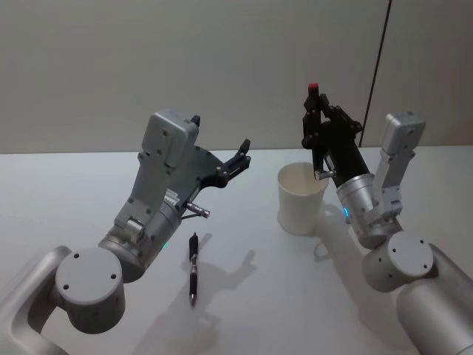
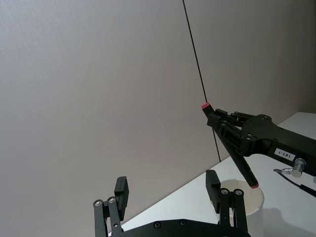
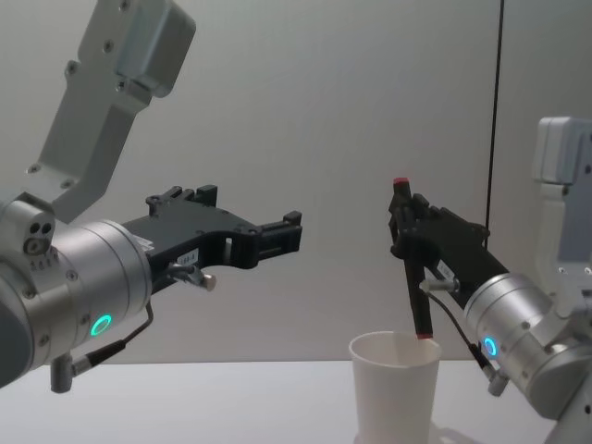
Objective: Place the pen into the pen holder.
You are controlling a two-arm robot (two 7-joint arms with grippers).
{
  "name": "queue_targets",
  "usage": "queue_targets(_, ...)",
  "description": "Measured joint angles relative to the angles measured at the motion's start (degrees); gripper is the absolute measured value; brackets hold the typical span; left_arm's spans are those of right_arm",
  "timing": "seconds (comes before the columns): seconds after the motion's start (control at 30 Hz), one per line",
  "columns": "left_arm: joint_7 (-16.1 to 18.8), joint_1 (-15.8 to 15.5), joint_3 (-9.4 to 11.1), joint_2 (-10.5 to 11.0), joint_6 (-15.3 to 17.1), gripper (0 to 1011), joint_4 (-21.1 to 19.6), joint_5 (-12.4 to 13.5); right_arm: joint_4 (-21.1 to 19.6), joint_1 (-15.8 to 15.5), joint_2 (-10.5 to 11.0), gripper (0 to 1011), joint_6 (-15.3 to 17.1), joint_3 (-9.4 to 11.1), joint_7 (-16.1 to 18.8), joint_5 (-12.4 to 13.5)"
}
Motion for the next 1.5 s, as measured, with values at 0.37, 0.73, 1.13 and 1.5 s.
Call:
queue_targets(0.37,0.00,0.00,0.00,0.00,0.00,1004,0.00,0.00,3.95,1.62,-0.76,180,-2.14,-0.06,0.44,0.08)
queue_targets(0.73,0.00,0.00,0.00,0.00,0.00,1004,0.00,0.00,8.84,3.67,-1.67,180,-4.60,-0.05,0.98,0.22)
queue_targets(1.13,0.00,0.00,0.00,0.00,0.00,1004,0.00,0.00,13.12,5.58,-2.41,269,-6.69,0.25,1.57,0.34)
queue_targets(1.5,0.00,0.00,0.00,0.00,0.00,1004,0.00,0.00,15.13,6.49,-2.75,599,-7.60,0.65,1.92,0.33)
